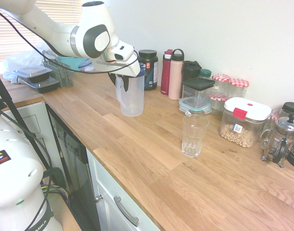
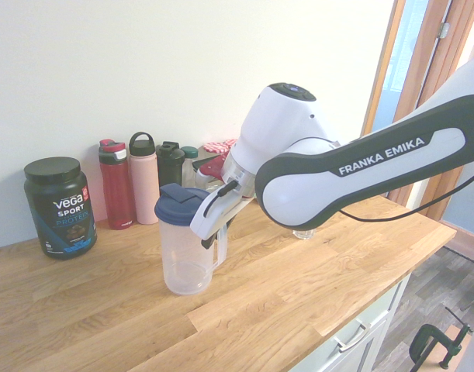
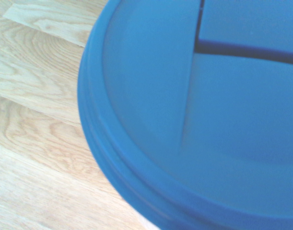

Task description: Pour me some water

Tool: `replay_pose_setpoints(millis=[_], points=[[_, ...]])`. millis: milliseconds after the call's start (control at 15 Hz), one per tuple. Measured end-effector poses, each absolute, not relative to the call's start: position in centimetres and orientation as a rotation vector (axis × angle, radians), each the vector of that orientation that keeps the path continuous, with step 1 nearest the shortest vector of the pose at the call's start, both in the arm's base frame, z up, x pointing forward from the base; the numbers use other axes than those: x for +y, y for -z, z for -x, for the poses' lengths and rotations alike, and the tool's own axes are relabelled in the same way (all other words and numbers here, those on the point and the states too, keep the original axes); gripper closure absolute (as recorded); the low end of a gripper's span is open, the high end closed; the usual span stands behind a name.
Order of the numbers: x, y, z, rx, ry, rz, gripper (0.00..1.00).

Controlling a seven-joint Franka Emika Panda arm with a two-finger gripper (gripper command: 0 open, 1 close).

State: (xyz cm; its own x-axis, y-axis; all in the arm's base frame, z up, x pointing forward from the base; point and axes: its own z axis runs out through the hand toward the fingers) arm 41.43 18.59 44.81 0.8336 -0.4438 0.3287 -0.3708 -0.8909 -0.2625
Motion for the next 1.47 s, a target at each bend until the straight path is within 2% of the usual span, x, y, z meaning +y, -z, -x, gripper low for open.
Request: replay_pose_setpoints(millis=[867,1467], points=[[18.0,-45.4,-41.0,0.670,0.587,2.811,1.00],[12.6,-49.7,-31.7,0.788,0.685,2.755,1.00]])
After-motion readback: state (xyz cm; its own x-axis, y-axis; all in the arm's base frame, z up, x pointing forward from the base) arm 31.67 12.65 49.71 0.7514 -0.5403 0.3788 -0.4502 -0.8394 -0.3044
